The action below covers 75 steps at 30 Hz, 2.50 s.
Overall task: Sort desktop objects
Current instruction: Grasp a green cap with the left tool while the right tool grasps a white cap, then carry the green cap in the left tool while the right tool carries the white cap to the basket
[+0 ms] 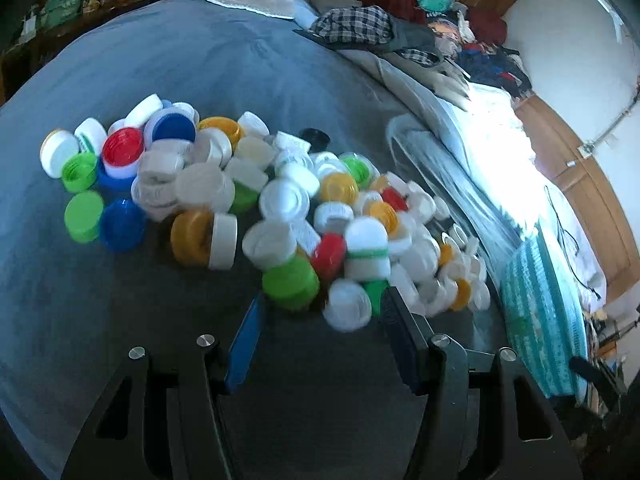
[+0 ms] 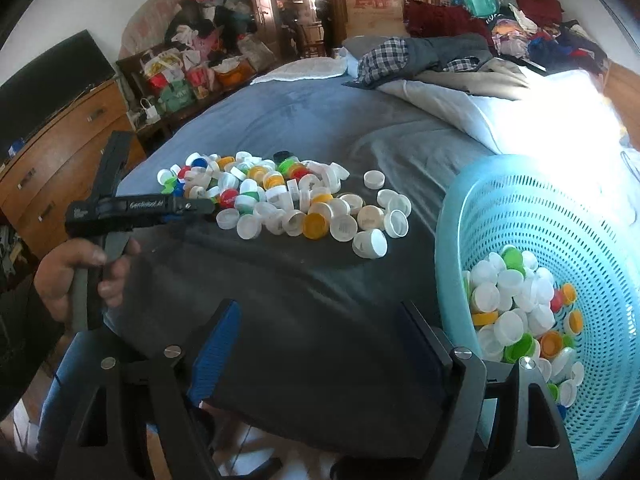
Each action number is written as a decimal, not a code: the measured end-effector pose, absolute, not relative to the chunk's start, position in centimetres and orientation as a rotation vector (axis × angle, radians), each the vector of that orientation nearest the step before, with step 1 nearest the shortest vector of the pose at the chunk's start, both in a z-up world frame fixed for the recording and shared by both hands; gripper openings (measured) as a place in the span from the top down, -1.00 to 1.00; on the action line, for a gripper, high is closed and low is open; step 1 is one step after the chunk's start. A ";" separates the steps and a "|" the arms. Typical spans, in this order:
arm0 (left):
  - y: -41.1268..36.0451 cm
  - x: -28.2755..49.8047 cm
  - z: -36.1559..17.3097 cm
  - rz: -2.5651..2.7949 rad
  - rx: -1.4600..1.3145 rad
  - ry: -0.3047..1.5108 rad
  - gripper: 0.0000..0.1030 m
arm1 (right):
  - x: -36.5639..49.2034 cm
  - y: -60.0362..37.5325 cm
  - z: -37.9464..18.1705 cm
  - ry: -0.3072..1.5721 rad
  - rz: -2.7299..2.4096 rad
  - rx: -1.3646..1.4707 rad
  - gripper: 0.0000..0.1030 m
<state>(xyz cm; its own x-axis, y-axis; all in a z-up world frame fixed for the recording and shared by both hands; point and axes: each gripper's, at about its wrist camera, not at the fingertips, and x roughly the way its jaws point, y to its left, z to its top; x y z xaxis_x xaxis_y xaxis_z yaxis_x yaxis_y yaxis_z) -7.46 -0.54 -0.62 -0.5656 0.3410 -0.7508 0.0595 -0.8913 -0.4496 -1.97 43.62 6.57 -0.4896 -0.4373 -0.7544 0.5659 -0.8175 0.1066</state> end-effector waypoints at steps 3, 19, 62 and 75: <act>-0.7 -8.3 -1.1 2.583 -1.402 -0.665 0.42 | -2.3 43.3 6.2 0.208 -2.281 1.110 -0.60; -4.2 -1.3 1.1 2.814 -1.346 -0.505 0.51 | -4.7 36.7 3.8 0.177 -2.103 1.085 0.09; -1.6 -0.3 9.0 2.855 -1.091 -0.413 0.50 | -4.4 35.5 12.2 0.139 -2.220 0.884 0.38; 8.3 -4.2 13.3 2.717 -0.994 -0.263 0.50 | -4.8 45.8 15.4 0.034 -2.424 0.861 0.38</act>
<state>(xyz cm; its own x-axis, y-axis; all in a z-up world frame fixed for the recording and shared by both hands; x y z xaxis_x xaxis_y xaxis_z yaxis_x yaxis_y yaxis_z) -4.23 8.28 13.30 -0.7415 0.2803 -0.6097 -0.1583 -0.9560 -0.2469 -4.80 45.82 15.44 -0.6362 -0.4995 -0.5880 0.5159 -0.8421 0.1571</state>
